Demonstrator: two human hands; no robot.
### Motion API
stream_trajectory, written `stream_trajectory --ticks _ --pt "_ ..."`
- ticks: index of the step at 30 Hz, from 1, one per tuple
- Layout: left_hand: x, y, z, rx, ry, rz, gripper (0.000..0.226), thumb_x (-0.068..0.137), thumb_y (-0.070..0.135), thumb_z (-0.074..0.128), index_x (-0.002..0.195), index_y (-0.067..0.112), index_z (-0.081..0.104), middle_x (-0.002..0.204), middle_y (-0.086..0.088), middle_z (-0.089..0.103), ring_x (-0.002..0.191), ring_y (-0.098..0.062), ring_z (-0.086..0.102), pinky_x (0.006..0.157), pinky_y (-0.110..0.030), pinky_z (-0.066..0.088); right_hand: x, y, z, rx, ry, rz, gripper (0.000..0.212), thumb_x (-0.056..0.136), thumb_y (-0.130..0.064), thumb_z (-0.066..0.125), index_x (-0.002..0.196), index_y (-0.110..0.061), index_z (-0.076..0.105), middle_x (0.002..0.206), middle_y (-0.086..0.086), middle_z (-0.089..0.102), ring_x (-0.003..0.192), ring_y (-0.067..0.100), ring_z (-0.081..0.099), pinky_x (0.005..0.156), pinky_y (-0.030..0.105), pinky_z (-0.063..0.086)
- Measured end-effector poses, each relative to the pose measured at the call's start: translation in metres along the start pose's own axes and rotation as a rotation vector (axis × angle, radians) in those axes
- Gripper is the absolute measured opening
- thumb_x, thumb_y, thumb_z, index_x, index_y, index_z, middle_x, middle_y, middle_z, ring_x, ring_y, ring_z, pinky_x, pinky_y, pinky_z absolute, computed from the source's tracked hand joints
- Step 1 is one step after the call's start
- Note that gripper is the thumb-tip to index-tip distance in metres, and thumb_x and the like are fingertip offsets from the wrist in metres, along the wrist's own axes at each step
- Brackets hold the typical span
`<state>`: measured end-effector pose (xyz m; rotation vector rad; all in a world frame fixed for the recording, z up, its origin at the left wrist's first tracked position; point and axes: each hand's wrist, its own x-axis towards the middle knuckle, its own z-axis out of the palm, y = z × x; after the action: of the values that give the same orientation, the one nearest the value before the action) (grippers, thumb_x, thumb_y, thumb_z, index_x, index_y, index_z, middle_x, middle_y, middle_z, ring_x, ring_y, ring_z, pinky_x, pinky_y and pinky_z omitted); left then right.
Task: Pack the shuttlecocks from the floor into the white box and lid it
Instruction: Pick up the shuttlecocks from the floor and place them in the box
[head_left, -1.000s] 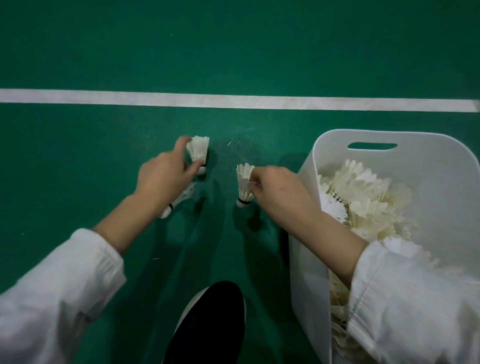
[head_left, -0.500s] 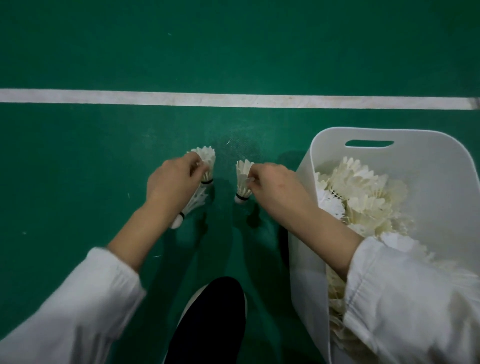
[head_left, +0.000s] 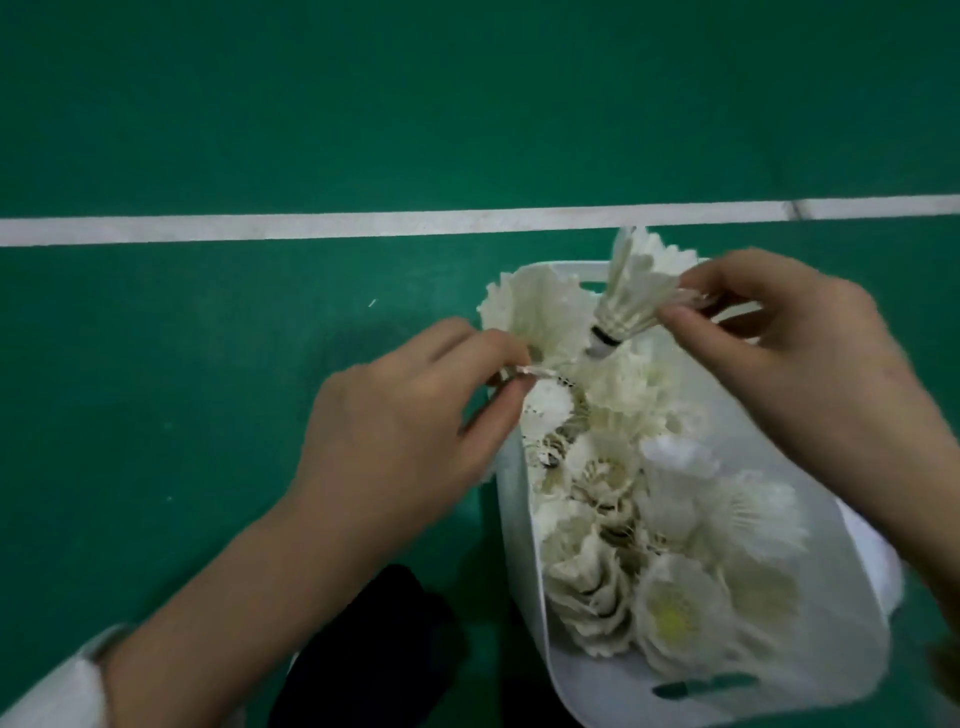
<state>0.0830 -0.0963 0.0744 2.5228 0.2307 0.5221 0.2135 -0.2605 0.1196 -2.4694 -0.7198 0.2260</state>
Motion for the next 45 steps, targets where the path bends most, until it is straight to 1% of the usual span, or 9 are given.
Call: stream_trajectory --ticks 5,7,9,14,26,32,37,41,45 --pt "0.007 0.034 0.026 0.048 -0.133 0.208 0.019 0.087 0.038 0.052 0.092 0.03 0.069 0.082 0.011 0.065 0.051 -0.017 0.058 0.037 -0.022 0.04 -0.029 0.079 -0.032 -0.017 0.117 0.343 0.005 0.084 -0.029 0.063 0.084 -0.024 0.062 0.076 -0.014 0.06 0.072 0.007 0.059 0.064 0.022 0.042" --pt "0.003 0.044 0.034 0.04 -0.17 0.219 0.02 0.087 0.039 0.052 0.092 0.031 0.07 0.082 0.011 0.064 0.048 -0.015 0.055 0.037 -0.019 0.035 -0.042 0.093 -0.031 -0.018 0.095 0.399 0.01 0.086 -0.029 0.06 0.089 -0.022 0.066 0.078 -0.014 0.06 0.073 0.0 0.057 0.063 0.022 0.038" --pt "-0.003 0.048 0.041 0.033 -0.207 0.228 0.022 0.087 0.039 0.05 0.092 0.032 0.07 0.082 0.012 0.064 0.046 -0.013 0.053 0.037 -0.017 0.031 -0.049 0.099 -0.022 -0.026 0.057 0.395 0.015 0.088 -0.028 0.058 0.094 -0.02 0.069 0.087 -0.011 0.063 0.075 -0.002 0.056 0.063 0.017 0.038" --pt "-0.012 0.049 0.05 0.04 -0.286 0.208 0.027 0.088 0.041 0.045 0.091 0.031 0.07 0.08 0.013 0.063 0.045 -0.011 0.052 0.036 -0.016 0.03 -0.038 0.12 0.009 -0.29 -0.069 0.279 0.023 0.092 -0.022 0.052 0.103 -0.011 0.07 0.108 0.005 0.065 0.095 0.024 0.058 0.072 0.024 0.034" --pt "-0.004 0.047 0.06 0.043 -0.298 0.194 0.023 0.087 0.04 0.048 0.092 0.032 0.07 0.082 0.014 0.063 0.046 -0.009 0.051 0.036 -0.017 0.032 -0.03 0.122 0.025 -0.353 0.022 0.159 0.024 0.092 -0.019 0.05 0.094 -0.006 0.07 0.092 0.009 0.065 0.086 0.028 0.057 0.07 0.03 0.038" --pt "0.0 0.046 0.059 0.038 -0.306 0.168 0.027 0.088 0.043 0.044 0.093 0.032 0.069 0.083 0.015 0.063 0.049 -0.011 0.055 0.036 -0.023 0.041 -0.029 0.14 0.049 -0.413 -0.133 0.162 0.028 0.093 -0.022 0.048 0.087 -0.007 0.07 0.089 0.009 0.068 0.081 0.027 0.058 0.07 0.032 0.041" --pt "0.0 0.044 0.059 0.045 -0.314 0.157 0.029 0.088 0.044 0.043 0.094 0.032 0.069 0.083 0.015 0.063 0.05 -0.012 0.056 0.035 -0.025 0.042 -0.028 0.126 0.033 -0.351 -0.098 0.186 0.032 0.093 -0.025 0.048 0.123 -0.018 0.058 0.127 0.002 0.056 0.106 0.024 0.056 0.09 0.033 0.042" --pt "0.001 0.043 0.06 0.039 -0.316 0.151 0.027 0.089 0.044 0.043 0.094 0.032 0.067 0.084 0.015 0.063 0.052 -0.012 0.058 0.037 -0.027 0.044 -0.036 0.085 -0.002 0.108 0.084 -0.076 0.024 0.088 -0.008 0.057 0.108 -0.02 0.065 0.114 -0.009 0.06 0.083 0.008 0.059 0.073 0.018 0.048" --pt "0.004 0.04 0.06 0.05 -0.298 0.137 0.026 0.088 0.044 0.044 0.091 0.03 0.066 0.084 0.013 0.063 0.056 -0.015 0.06 0.039 -0.03 0.046 -0.041 0.059 -0.007 0.324 -0.191 -0.221 0.024 0.085 -0.025 0.062 0.108 -0.023 0.064 0.111 -0.014 0.061 0.08 0.012 0.06 0.065 0.017 0.049"
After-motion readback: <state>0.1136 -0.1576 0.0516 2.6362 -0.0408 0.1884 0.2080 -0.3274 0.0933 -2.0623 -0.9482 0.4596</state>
